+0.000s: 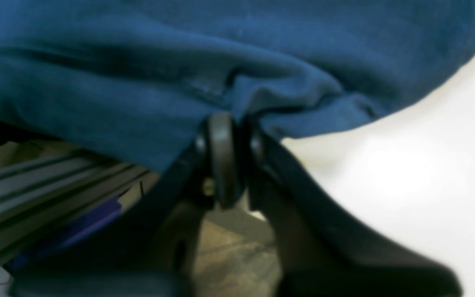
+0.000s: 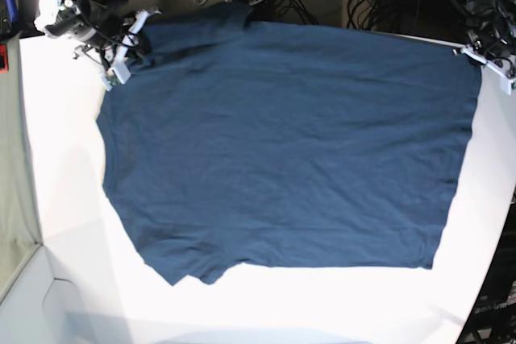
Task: Layout the t-shirt on the table in an organized manner, then fold the t-shirt properly
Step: 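Hold the shirt corners with both grippers, adjusting the right gripper's grip, then grasp the shirt edge with both grippers near the collar side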
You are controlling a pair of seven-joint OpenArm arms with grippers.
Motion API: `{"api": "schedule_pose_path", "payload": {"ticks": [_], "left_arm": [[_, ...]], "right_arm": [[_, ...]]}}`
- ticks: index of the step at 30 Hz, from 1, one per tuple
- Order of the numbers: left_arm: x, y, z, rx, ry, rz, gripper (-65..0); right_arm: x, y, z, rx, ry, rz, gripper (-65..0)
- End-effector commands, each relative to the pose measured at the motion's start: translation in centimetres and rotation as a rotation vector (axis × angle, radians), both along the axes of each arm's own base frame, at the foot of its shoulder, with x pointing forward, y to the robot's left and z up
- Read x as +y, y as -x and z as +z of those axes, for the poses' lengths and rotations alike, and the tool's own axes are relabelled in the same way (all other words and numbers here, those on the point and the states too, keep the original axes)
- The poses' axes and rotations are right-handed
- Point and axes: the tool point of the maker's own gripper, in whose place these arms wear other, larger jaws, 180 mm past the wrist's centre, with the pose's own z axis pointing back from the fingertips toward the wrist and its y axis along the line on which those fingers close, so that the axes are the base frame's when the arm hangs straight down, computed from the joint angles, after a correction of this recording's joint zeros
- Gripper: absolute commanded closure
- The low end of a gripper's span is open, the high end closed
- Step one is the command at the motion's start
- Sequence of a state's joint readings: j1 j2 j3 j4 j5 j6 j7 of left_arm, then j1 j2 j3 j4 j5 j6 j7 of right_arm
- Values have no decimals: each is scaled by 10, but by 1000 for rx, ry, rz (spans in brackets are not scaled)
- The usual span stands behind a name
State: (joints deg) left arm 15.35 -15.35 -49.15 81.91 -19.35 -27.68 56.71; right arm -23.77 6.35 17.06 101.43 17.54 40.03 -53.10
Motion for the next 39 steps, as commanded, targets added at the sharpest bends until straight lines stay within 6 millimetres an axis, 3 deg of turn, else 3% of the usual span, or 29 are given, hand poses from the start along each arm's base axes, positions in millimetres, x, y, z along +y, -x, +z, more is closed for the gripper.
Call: {"api": "schedule_pose_path", "payload": {"ticks": [1, 10, 18, 23, 27, 35, 39], "left_arm": [[-1, 8, -3, 40, 5, -7, 0], [-18, -6, -7, 2, 46, 6, 0], [-23, -25, -3, -42, 60, 11, 0], [-24, -27, -2, -48, 64, 10, 0], [-25, -23, -4, -36, 66, 7, 0], [-26, -21, -5, -28, 69, 6, 0], [-26, -21, -5, -28, 69, 6, 0]], "right_arm": [[-7, 5, -7, 47, 42, 10, 0], [-36, -33, -23, 65, 62, -7, 0], [-68, -72, -12, 28, 118, -14, 0], [-72, -73, -2, 4, 144, -1, 0], [-69, -61, 4, -10, 163, 19, -1], [-70, -56, 40, -48, 261, 60, -231], [-77, -53, 59, -65, 297, 4, -263]]}}
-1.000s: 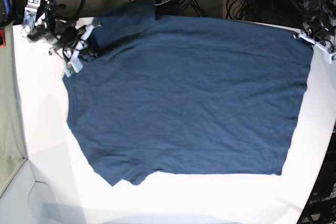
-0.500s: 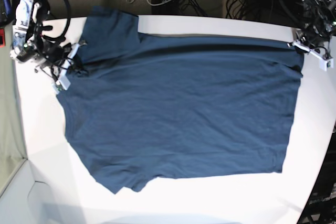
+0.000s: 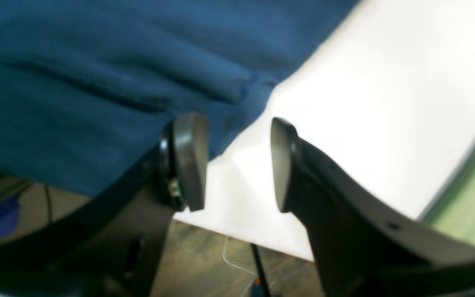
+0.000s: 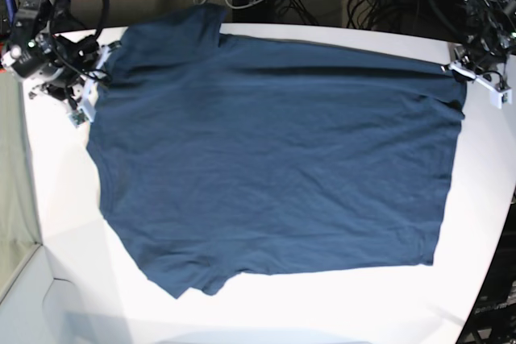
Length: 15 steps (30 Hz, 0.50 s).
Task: Layout the t-shirt on the table in an organized manner, then fold the t-shirt properly
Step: 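Grasp the shirt edge with both grippers near the collar side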
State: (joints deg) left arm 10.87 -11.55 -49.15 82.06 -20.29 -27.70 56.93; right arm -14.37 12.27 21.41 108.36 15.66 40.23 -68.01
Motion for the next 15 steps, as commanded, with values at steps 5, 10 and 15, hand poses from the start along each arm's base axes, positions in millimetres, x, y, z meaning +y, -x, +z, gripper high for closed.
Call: {"api": "schedule_pose_path", "payload": {"ticks": [5, 10, 15], "left_arm": [[1, 17, -7, 71, -7, -11, 0], [2, 17, -7, 70, -8, -10, 0], [2, 17, -7, 71, -7, -10, 0]], "right_arm": [[7, 25, 8, 30, 14, -28, -265], [32, 49, -9, 90, -55, -40, -265], [55, 56, -16, 118, -93, 3, -268]]}}
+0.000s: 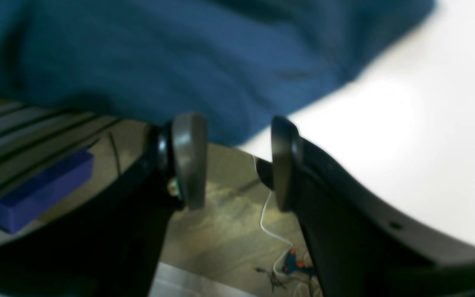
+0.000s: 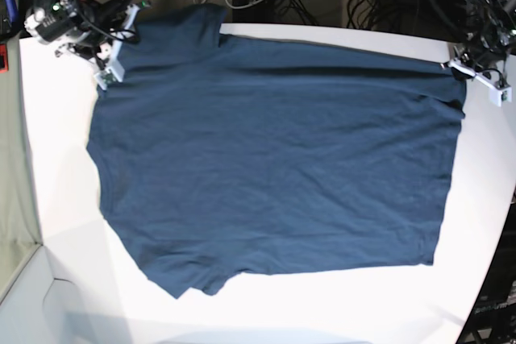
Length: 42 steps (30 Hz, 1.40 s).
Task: Layout the t-shirt on the table in an organized manner, then fold the t-shirt properly
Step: 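Grasp the shirt edge with both grippers near the collar side, then lift the held edge with both grippers and fold it over the shirt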
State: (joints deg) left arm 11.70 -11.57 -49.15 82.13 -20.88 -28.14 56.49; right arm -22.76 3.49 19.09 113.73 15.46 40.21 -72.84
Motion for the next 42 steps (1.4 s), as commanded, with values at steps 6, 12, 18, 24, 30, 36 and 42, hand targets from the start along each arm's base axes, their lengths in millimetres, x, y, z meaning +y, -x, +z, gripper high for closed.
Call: {"api": "schedule_pose_path", "payload": {"ticks": [6, 12, 18, 24, 30, 36, 42], "left_arm": [[3, 14, -6, 70, -13, -4, 0], [3, 15, -7, 72, -13, -4, 0], [3, 15, -7, 72, -14, -2, 0], [4, 15, -6, 71, -14, -1, 0], [4, 15, -6, 71, -14, -1, 0], [7, 2, 14, 21, -62, -20, 0], [8, -17, 47, -59, -137, -55, 0]], "right_arm": [[5, -1, -3, -4, -23, -5, -268], [6, -2, -11, -18, -59, -19, -268], [9, 8, -29, 34, -90, -35, -268], [13, 16, -45, 59, -134, -58, -256], [16, 21, -47, 48, -151, -66, -50], [14, 16, -42, 28, -141, -57, 0], [14, -12, -2, -108, -93, -12, 0]]}}
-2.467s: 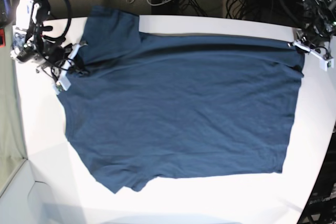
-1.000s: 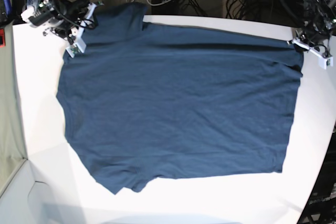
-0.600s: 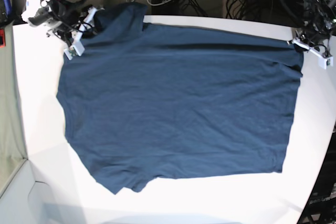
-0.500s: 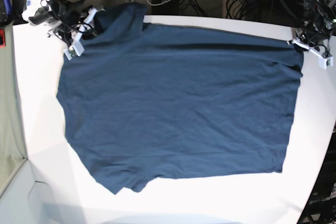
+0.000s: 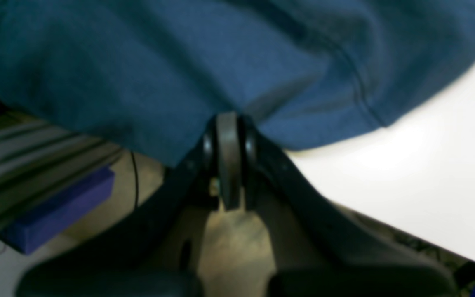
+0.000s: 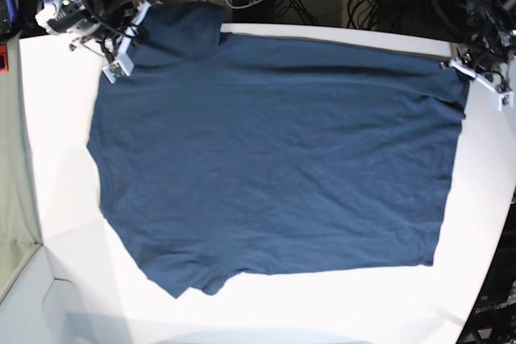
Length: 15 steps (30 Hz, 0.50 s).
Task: Layout the t-shirt on the table in an organized manner, then fold the t-shirt properly
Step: 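Lift the held edge with both grippers and fold it over the shirt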
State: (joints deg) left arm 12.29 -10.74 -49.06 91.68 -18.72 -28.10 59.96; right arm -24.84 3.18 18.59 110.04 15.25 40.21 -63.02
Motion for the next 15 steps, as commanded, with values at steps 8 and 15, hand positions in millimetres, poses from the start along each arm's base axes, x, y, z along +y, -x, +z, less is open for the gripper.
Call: {"api": "schedule_pose_path", "payload": {"ticks": [8, 15], "left_arm": [[8, -29, 49, -131, -100, -34, 0], [8, -46, 61, -177, -106, -31, 0]], "right_arm": [[-14, -36, 32, -84, 79, 27, 0], [-26, -64, 48, -132, 127, 34, 0]]}}
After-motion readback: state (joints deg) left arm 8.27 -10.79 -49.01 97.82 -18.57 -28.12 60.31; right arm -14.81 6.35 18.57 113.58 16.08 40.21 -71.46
